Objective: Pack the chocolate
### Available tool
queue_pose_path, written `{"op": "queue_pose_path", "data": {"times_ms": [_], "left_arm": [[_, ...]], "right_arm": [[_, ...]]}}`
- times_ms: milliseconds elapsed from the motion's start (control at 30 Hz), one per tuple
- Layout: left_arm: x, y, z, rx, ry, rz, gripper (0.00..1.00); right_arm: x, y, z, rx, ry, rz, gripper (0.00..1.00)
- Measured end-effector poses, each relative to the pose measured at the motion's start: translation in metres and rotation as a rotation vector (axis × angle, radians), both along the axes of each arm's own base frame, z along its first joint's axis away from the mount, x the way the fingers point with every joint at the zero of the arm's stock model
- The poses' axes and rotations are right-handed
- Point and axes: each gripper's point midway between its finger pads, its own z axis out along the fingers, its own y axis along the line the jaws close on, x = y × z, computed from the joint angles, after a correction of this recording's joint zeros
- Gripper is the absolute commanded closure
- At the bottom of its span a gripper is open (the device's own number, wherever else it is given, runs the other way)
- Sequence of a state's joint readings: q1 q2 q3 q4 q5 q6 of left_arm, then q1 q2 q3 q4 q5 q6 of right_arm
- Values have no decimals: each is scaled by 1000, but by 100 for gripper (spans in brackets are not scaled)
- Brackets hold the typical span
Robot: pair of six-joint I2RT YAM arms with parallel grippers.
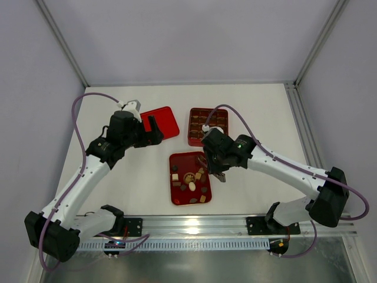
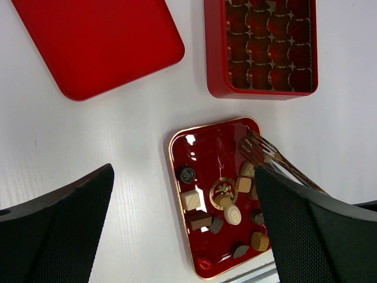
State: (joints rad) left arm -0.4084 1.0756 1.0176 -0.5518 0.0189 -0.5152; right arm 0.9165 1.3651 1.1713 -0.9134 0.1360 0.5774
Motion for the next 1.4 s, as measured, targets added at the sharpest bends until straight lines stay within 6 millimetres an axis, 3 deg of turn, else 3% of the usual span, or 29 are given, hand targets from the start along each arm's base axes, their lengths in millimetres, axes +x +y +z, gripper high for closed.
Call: {"op": "queue_pose_path", "data": {"times_ms": [400,533,733,867,1133,1400], "left_arm": [[0,0,0,0,0,0,0],[0,0,0,0,0,0,0],[0,0,0,0,0,0,0],[0,0,0,0,0,0,0],[0,0,0,0,1,-1,0],[0,0,0,0,1,-1,0]], "right_arm": [[23,6,33,63,-65,-19,69],[46,-4,49,84,-100,-65,69],[99,-24,69,108,-163,-161,69],[130,-41,66,87,-172,-220,69],[175,-68,42,47,-142,-301,69],[193,-84,20,19,-111,-347,70]]}}
